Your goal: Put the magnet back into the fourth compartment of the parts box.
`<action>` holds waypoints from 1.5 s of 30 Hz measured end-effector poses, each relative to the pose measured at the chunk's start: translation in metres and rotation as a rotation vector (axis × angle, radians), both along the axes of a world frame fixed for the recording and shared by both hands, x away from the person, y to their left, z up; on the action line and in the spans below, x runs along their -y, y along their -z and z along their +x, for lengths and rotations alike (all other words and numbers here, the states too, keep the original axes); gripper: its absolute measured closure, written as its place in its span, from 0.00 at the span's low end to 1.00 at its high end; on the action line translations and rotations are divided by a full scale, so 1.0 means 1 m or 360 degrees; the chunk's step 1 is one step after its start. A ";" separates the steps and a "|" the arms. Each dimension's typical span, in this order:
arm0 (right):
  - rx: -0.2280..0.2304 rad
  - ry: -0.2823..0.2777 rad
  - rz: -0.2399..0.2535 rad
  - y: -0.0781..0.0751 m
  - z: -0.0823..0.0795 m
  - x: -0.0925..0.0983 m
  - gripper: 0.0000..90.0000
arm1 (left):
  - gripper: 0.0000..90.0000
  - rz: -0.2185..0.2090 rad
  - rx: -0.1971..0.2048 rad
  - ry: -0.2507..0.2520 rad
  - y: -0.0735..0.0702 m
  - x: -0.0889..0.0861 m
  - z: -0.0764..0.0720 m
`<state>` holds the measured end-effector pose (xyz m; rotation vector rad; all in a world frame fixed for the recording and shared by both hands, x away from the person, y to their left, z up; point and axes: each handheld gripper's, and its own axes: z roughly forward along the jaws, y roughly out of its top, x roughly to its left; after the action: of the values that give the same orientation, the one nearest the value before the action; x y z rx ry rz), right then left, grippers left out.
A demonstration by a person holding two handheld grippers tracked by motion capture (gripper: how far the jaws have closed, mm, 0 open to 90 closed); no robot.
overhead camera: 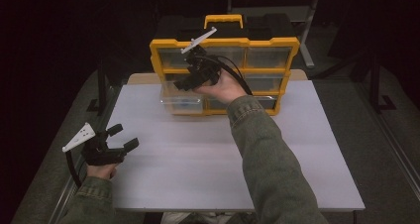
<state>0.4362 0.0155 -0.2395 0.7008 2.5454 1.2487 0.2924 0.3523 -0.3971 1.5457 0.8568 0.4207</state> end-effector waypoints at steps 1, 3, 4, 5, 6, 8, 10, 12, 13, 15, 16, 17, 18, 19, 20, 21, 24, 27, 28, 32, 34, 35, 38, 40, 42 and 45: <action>0.0000 0.0000 0.0000 0.000 0.000 0.000 0.25 | 0.00 0.0000 0.0000 0.0000 0.000 0.000 0.000; 0.0018 -0.0018 0.0002 0.000 -0.001 0.003 0.12 | 0.00 0.0001 -0.0001 0.0000 0.000 0.000 0.000; 0.0018 -0.0020 -0.0003 0.000 -0.002 0.004 0.11 | 0.00 0.0000 -0.0001 0.0001 0.000 0.000 0.000; 0.0026 -0.0027 0.0002 0.000 -0.002 0.005 0.09 | 0.00 0.0001 -0.0002 0.0001 0.000 0.000 0.000; 0.0029 -0.0023 0.0013 0.000 -0.003 0.006 0.08 | 0.00 0.0002 -0.0001 0.0002 0.000 0.000 0.000; 0.0046 -0.0017 0.0023 0.000 -0.004 0.008 0.08 | 0.00 0.0002 -0.0001 0.0001 0.000 0.000 0.000; 0.0052 -0.0002 0.0046 0.000 -0.005 0.010 0.07 | 0.00 0.0005 -0.0001 0.0000 0.000 0.000 0.000; 0.0046 0.0001 0.0079 0.001 -0.005 0.013 0.07 | 0.00 0.0004 -0.0001 0.0000 0.000 0.000 0.000; 0.0046 0.0001 0.0079 0.001 -0.005 0.013 0.07 | 0.00 0.0006 -0.0001 0.0000 0.000 0.000 0.000; 0.0050 0.0012 0.0092 0.001 -0.007 0.016 0.07 | 0.00 0.0005 -0.0002 -0.0002 0.000 0.000 0.000; 0.0050 0.0013 0.0095 0.001 -0.007 0.017 0.07 | 0.00 0.0005 -0.0001 -0.0002 0.000 0.000 0.000; 0.0057 0.0010 0.0102 0.001 -0.009 0.019 0.07 | 0.00 0.0008 -0.0002 -0.0002 0.000 0.000 0.000; 0.0057 0.0010 0.0102 0.001 -0.009 0.019 0.07 | 0.00 0.0008 -0.0002 -0.0002 0.000 0.000 0.000; 0.0053 0.0013 0.0104 0.001 -0.009 0.020 0.07 | 0.00 0.0008 -0.0001 -0.0002 0.000 0.000 0.000; 0.0059 0.0007 0.0116 0.001 -0.011 0.022 0.07 | 0.00 0.0011 -0.0002 -0.0001 0.000 0.000 0.000; 0.0059 0.0007 0.0116 0.001 -0.011 0.022 0.07 | 0.00 0.0011 -0.0002 -0.0001 0.000 0.000 0.000; 0.0056 0.0004 0.0126 0.001 -0.014 0.023 0.07 | 0.00 0.0015 -0.0005 -0.0001 0.001 0.000 0.000; 0.0058 -0.0004 0.0143 0.000 -0.017 0.027 0.07 | 0.00 0.0016 -0.0005 -0.0001 0.001 0.000 0.000; 0.0059 -0.0004 0.0151 0.000 -0.017 0.028 0.07 | 0.00 0.0018 -0.0005 -0.0002 0.001 0.000 0.000; 0.0050 -0.0006 0.0172 0.000 -0.020 0.030 0.08 | 0.00 0.0018 -0.0005 -0.0003 0.001 0.000 0.000; 0.0052 -0.0010 0.0172 0.000 -0.021 0.031 0.08 | 0.00 0.0018 -0.0007 -0.0003 0.001 0.000 0.000; 0.0052 -0.0010 0.0172 0.000 -0.021 0.031 0.08 | 0.00 0.0018 -0.0007 -0.0003 0.001 0.000 0.000; 0.0052 -0.0011 0.0179 0.002 -0.024 0.034 0.08 | 0.00 0.0019 -0.0008 -0.0004 0.001 0.000 0.000; 0.0052 -0.0015 0.0184 0.002 -0.025 0.035 0.08 | 0.00 0.0021 -0.0007 -0.0003 0.001 0.000 0.000; 0.0053 -0.0017 0.0184 0.003 -0.026 0.036 0.08 | 0.00 0.0022 -0.0008 -0.0004 0.001 0.000 0.000; 0.0050 -0.0031 0.0190 0.006 -0.029 0.039 0.08 | 0.00 0.0024 -0.0009 -0.0002 0.001 0.001 0.000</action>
<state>0.4077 -0.0235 -0.2457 0.6763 2.4748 1.4159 0.2924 0.3517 -0.3981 1.5610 0.8609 0.4245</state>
